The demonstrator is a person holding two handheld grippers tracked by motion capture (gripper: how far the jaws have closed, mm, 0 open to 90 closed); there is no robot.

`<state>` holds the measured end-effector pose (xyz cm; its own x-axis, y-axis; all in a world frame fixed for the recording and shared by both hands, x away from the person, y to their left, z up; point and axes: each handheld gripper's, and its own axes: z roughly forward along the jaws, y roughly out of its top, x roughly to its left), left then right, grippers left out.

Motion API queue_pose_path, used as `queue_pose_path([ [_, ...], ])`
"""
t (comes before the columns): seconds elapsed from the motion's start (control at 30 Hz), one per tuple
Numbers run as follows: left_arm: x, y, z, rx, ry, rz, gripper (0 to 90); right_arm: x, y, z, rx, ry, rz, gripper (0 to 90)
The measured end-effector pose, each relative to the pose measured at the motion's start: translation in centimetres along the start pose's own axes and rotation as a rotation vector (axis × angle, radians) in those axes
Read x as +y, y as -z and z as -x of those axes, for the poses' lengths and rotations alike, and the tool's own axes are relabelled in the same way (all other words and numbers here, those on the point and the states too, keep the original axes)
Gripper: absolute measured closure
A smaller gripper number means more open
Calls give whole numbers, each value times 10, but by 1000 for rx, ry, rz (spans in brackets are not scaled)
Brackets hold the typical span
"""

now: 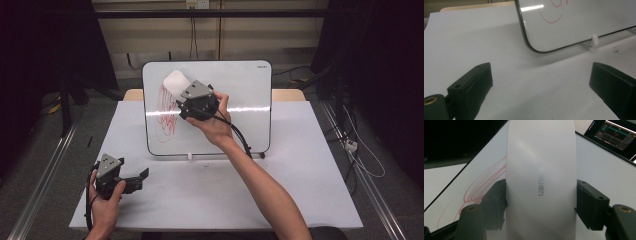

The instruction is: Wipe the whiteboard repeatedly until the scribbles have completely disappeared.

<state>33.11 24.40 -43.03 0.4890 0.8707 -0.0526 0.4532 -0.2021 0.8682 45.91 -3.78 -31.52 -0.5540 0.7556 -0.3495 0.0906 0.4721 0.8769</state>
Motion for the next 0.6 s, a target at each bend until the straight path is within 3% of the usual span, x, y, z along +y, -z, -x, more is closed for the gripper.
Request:
queue_pose_path([
  [0.6,-1,-1,2,-3,-5,-6,48,16,-28,1,-62,33,-48,318],
])
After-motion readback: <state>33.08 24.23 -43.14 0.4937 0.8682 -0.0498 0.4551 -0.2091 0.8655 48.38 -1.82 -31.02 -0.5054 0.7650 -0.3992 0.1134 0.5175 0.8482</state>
